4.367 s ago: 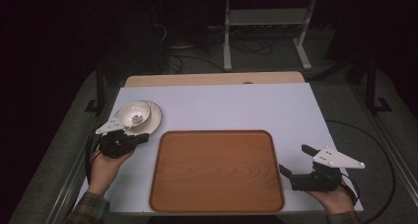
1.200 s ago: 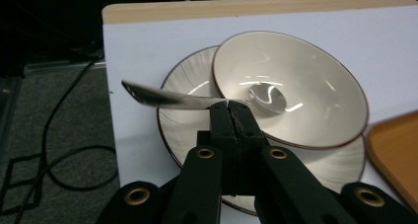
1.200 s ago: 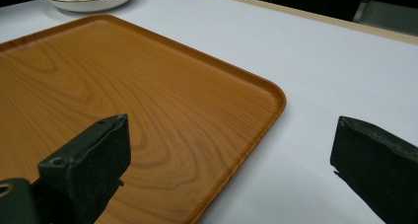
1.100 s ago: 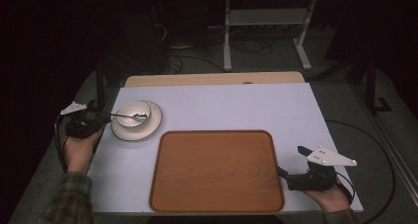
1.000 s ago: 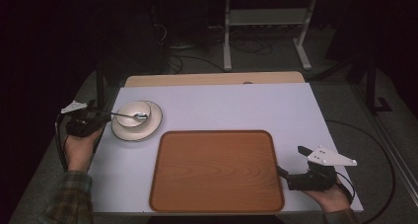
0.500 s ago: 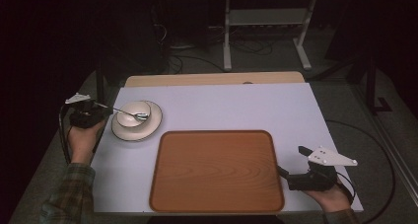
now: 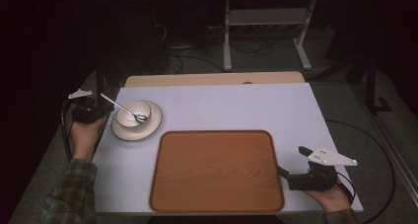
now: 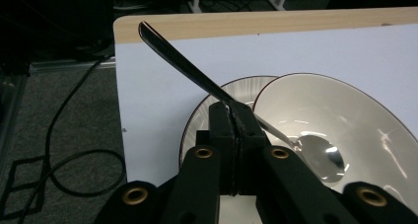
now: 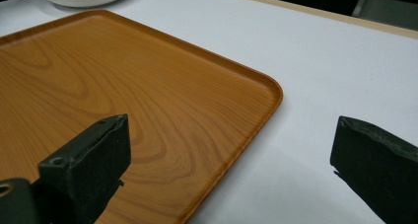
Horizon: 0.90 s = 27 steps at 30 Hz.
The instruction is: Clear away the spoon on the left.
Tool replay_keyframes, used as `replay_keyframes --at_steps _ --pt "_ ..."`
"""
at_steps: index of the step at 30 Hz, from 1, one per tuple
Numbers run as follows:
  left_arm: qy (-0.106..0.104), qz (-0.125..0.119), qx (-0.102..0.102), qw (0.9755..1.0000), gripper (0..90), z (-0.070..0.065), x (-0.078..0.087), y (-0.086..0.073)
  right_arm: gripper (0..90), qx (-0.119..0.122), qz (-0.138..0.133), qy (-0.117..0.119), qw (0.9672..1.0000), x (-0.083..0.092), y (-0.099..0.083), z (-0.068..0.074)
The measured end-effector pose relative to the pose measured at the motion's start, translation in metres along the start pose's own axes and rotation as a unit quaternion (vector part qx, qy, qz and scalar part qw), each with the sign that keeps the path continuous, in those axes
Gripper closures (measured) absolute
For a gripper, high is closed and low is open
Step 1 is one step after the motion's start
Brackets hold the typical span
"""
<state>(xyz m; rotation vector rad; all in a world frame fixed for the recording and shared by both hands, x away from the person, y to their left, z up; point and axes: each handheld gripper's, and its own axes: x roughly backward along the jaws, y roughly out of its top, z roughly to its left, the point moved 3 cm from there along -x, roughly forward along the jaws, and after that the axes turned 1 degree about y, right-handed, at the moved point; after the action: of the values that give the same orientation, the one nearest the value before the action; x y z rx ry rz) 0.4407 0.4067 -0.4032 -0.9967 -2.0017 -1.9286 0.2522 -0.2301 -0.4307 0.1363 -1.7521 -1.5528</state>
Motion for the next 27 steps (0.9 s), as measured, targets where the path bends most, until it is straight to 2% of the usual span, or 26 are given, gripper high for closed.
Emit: replay_keyframes --at_steps 2,4,9,10,13,20,24,27 --pt "-0.001 -0.003 0.002 1.0000 85.3 -0.001 0.003 0.000 1.3 0.000 0.000 0.000 1.0000 0.000 0.000 0.000" --pt "-0.005 -0.008 0.006 0.9999 77.8 -0.002 0.006 -0.001 1.3 0.001 0.000 0.000 1.0000 0.000 0.000 0.000" --pt "-0.015 0.004 0.008 0.9998 56.7 -0.005 0.006 -0.004 1.3 0.002 0.000 -0.001 1.0000 0.000 0.001 0.001" --pt "-0.015 0.008 0.006 0.9998 56.7 -0.006 0.005 -0.004 1.3 0.003 0.000 -0.001 1.0000 0.000 0.001 0.001" --pt "-0.018 0.007 0.015 0.9997 47.6 -0.006 0.001 -0.004 1.3 0.003 0.000 0.000 1.0000 0.000 0.001 0.002" --pt "-0.012 -0.001 0.032 0.9994 43.1 -0.002 -0.013 -0.005 1.3 0.003 0.000 0.000 1.0000 0.000 0.001 0.001" --pt "-0.016 -0.014 0.041 0.9989 43.3 -0.001 -0.018 -0.004 1.3 0.001 0.001 0.000 1.0000 0.000 0.000 0.000" --pt "-0.015 -0.014 0.042 0.9989 44.2 -0.001 -0.020 -0.004 1.3 0.001 0.002 0.001 1.0000 0.000 0.000 0.000"
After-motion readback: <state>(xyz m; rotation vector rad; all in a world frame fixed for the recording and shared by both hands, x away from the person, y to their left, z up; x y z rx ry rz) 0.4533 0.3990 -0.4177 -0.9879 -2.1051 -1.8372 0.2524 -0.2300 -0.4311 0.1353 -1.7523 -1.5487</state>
